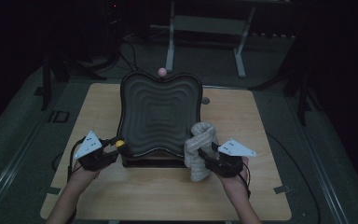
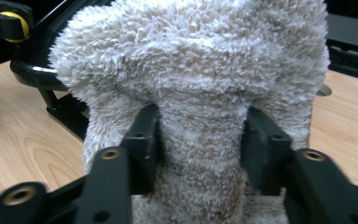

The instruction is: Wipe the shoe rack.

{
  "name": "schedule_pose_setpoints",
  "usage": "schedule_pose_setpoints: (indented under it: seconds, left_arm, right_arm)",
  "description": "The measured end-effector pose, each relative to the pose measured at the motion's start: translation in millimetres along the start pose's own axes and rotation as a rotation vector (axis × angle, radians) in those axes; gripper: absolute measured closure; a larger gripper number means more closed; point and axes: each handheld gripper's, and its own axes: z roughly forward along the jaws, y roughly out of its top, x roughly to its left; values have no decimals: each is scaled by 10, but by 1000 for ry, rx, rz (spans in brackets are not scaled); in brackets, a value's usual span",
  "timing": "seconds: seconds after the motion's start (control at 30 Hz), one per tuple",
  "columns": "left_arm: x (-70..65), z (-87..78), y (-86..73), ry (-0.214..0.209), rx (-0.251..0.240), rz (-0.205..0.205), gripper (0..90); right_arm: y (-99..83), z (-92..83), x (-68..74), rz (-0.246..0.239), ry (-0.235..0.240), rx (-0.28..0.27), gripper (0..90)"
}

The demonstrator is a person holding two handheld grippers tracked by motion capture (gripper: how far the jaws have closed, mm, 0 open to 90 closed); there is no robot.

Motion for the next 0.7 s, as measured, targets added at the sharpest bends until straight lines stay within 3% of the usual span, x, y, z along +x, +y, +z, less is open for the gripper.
schedule_pose_setpoints:
  seconds: [0.07, 0.27, 0.43, 0.53, 0.6, 0.7]
  left_arm:
    - [11, 2, 6, -3, 3, 2, 598]
    - [47, 13, 2, 1, -5, -6, 597]
    - [56, 10, -17, -19, -26, -30, 575]
    - [37, 13, -4, -15, -29, -20, 475]
    - [16, 11, 19, 5, -30, -11, 427]
    - [-2, -3, 43, 3, -48, -12, 382]
  right_arm:
    - [7, -5, 12, -27, -8, -1, 589]
    - [-17, -24, -20, 1, 1, -30, 711]
    - [3, -77, -44, 11, 14, -45, 732]
    - [69, -177, -82, 9, 12, -77, 736]
    - [122, -253, -125, 2, -14, -103, 735]
    - [192, -349, -259, 14, -52, -128, 735]
